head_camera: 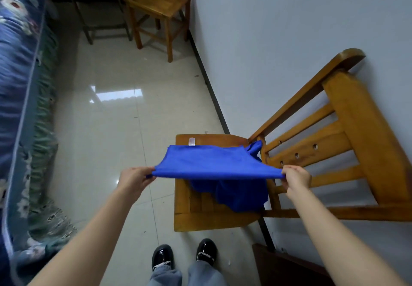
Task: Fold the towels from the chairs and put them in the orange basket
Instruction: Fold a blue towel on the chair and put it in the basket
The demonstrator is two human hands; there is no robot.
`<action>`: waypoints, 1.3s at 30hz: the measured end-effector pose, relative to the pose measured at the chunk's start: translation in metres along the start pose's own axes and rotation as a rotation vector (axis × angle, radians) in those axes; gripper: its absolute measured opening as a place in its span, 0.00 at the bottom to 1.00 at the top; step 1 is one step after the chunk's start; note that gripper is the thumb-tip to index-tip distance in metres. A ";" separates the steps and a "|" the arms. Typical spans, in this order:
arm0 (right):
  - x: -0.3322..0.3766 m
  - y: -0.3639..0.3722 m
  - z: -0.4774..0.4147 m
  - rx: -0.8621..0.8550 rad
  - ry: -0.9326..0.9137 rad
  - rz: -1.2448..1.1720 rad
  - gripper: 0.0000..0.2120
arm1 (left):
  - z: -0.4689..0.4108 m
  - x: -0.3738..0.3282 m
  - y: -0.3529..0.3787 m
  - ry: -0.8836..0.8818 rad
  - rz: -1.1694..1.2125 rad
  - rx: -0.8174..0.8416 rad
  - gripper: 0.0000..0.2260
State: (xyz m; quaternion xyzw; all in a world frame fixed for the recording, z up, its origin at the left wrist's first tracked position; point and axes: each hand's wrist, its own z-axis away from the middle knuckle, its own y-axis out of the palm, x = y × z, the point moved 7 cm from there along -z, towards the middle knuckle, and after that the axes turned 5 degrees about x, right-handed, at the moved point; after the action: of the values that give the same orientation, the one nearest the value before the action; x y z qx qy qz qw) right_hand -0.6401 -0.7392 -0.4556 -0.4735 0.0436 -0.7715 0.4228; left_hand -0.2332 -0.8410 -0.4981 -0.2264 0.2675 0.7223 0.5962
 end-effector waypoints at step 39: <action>-0.038 0.115 -0.119 0.329 -0.378 0.317 0.09 | -0.092 0.129 -0.016 0.154 -0.262 -0.103 0.07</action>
State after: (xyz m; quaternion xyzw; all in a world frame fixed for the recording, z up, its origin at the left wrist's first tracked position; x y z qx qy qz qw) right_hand -0.6539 -0.8256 -0.6013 -0.5209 -0.0882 -0.5907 0.6099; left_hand -0.2408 -0.8036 -0.6533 -0.3442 0.2432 0.6317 0.6507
